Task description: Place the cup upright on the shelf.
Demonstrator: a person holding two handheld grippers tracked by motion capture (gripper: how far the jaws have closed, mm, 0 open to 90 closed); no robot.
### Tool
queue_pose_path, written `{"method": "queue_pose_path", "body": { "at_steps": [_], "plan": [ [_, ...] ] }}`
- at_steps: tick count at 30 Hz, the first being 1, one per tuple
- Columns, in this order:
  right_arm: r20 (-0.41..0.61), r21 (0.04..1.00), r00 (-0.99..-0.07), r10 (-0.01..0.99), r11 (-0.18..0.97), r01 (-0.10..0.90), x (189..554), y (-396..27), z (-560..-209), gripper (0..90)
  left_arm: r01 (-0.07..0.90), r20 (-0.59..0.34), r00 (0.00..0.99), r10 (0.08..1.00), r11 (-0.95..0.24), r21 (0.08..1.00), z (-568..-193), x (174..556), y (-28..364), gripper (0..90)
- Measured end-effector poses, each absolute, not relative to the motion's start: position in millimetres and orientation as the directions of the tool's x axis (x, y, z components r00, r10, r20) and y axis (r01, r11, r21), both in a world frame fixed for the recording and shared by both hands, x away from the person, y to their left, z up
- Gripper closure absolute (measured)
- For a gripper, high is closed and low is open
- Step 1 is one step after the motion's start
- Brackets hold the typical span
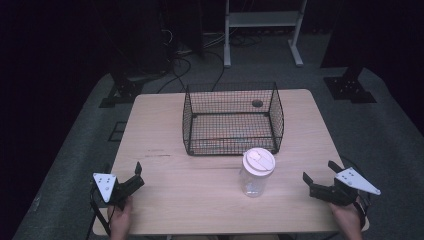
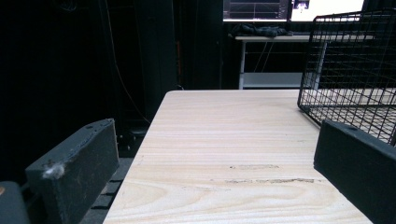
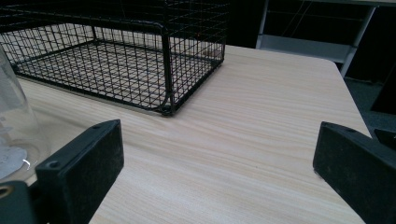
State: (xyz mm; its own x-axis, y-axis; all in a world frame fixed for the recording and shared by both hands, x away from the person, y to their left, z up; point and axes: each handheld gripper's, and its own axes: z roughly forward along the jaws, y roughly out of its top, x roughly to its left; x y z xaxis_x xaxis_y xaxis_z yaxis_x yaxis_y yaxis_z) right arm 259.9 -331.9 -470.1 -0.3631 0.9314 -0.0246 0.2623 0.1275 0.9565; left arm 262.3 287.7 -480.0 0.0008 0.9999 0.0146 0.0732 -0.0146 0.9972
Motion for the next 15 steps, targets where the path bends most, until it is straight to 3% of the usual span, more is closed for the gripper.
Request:
{"method": "queue_pose_path", "body": {
  "at_steps": [15],
  "plan": [
    [-0.048, 0.96, -0.424, 0.904, 0.159, 0.229, 249.3, -319.4, -451.2, 1.4, 0.065, 0.014, 0.004, 1.0, -0.014, 0.998, -479.9, 260.8, 287.6, 0.0]
  ]
}}
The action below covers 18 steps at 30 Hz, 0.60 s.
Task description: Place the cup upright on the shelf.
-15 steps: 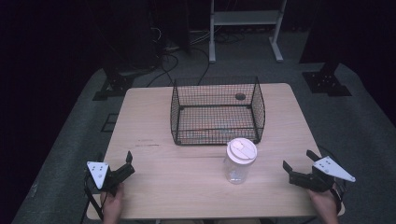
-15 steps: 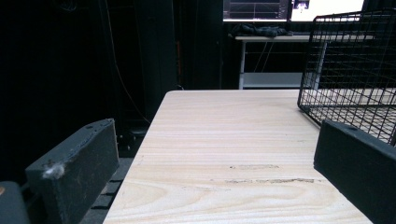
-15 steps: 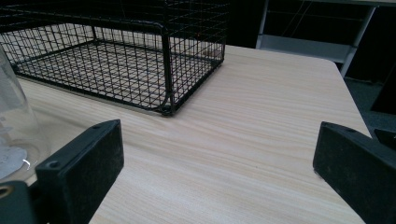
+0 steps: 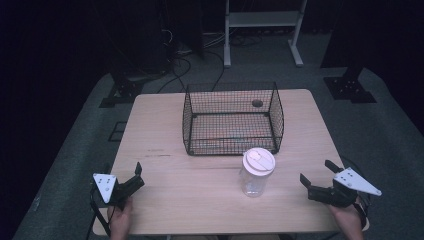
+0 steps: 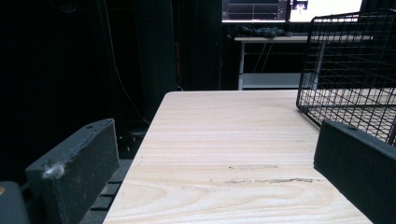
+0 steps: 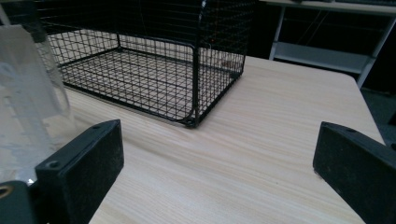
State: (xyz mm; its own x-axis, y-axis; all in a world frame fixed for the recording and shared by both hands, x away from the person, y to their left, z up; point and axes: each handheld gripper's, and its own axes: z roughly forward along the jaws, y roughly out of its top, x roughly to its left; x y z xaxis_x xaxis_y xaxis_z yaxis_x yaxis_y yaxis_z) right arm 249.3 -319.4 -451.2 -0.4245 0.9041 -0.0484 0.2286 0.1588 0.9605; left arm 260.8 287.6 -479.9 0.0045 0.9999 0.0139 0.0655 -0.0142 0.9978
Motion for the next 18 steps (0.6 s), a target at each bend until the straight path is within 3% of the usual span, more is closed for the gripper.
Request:
{"method": "queue_pose_path", "body": {
  "at_steps": [18],
  "plan": [
    [-0.11, 0.963, -0.529, 0.842, 0.222, 0.153, 229.2, -287.0, -417.8, 1.3, 0.06, 0.012, 0.0, 1.0, -0.012, 0.998, -479.5, 260.6, 288.5, 0.0]
  ]
}}
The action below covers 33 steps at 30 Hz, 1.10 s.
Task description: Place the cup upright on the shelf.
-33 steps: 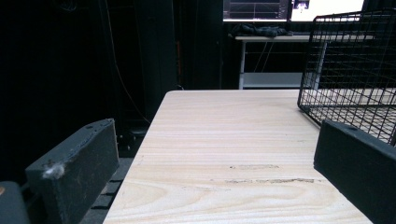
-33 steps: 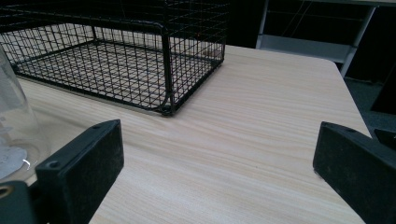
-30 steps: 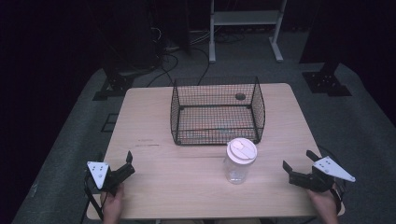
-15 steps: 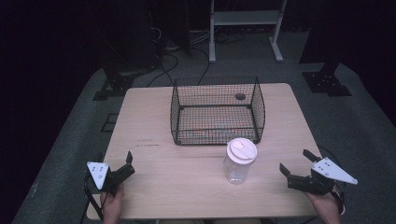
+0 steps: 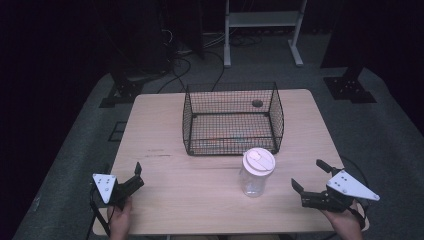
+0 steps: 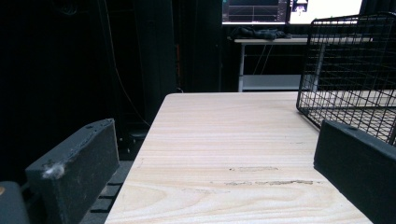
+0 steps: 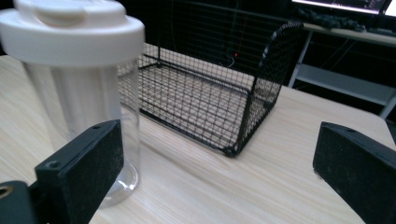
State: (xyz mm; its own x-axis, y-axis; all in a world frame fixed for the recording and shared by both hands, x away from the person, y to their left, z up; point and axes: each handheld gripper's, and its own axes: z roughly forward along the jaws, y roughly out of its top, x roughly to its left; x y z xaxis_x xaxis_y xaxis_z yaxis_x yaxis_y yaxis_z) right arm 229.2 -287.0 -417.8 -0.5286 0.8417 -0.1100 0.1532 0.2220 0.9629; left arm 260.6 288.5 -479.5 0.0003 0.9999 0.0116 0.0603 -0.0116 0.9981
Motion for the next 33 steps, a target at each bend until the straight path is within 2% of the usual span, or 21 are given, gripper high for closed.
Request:
{"method": "queue_pose_path", "body": {
  "at_steps": [11, 25, 33],
  "plan": [
    [-0.119, 0.968, -0.588, 0.8, 0.225, 0.109, 222.7, -263.0, -405.0, 1.3, 0.06, 0.008, -0.003, 1.0, -0.008, 0.998, -479.5, 260.7, 289.2, 0.0],
    [-0.137, 0.961, -0.655, 0.743, 0.26, 0.094, 226.5, -230.0, -406.7, 1.3, 0.059, 0.008, 0.002, 1.0, -0.008, 0.998, -479.5, 260.5, 289.0, 0.0],
    [-0.145, 0.963, -0.66, 0.737, 0.259, 0.078, 229.3, -221.4, -405.7, 1.3, 0.06, 0.007, 0.002, 1.0, -0.008, 0.998, -479.5, 260.5, 288.9, 0.0]
  ]
}}
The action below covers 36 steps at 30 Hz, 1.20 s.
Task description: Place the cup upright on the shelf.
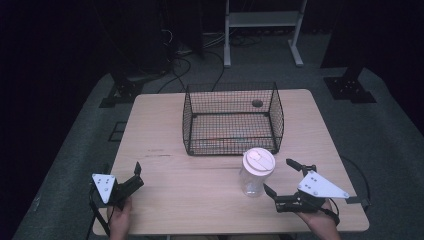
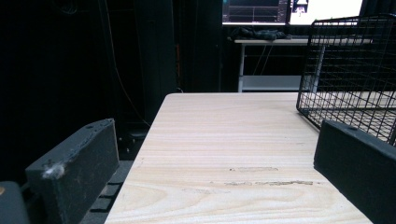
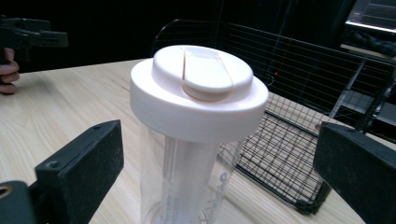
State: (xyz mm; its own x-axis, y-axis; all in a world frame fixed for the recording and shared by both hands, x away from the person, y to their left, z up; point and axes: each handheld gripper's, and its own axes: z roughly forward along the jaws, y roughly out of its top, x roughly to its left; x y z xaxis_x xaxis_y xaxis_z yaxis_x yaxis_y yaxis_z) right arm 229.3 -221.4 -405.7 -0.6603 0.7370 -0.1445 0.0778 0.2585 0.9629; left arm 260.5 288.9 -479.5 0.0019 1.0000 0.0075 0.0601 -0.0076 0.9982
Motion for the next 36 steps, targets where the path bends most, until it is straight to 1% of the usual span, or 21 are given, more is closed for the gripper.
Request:
{"method": "queue_pose_path", "body": {
  "at_steps": [26, 36],
  "plan": [
    [-0.16, 0.956, -0.671, 0.724, 0.283, 0.077, 253.4, -187.9, -408.3, 1.3, 0.057, 0.008, -0.002, 1.0, -0.008, 0.998, -479.3, 260.0, 289.2, 0.0],
    [-0.17, 0.956, -0.65, 0.741, 0.283, 0.072, 262.1, -178.0, -412.4, 1.3, 0.056, 0.008, -0.002, 1.0, -0.008, 0.998, -479.2, 259.8, 289.3, 0.0]
  ]
}}
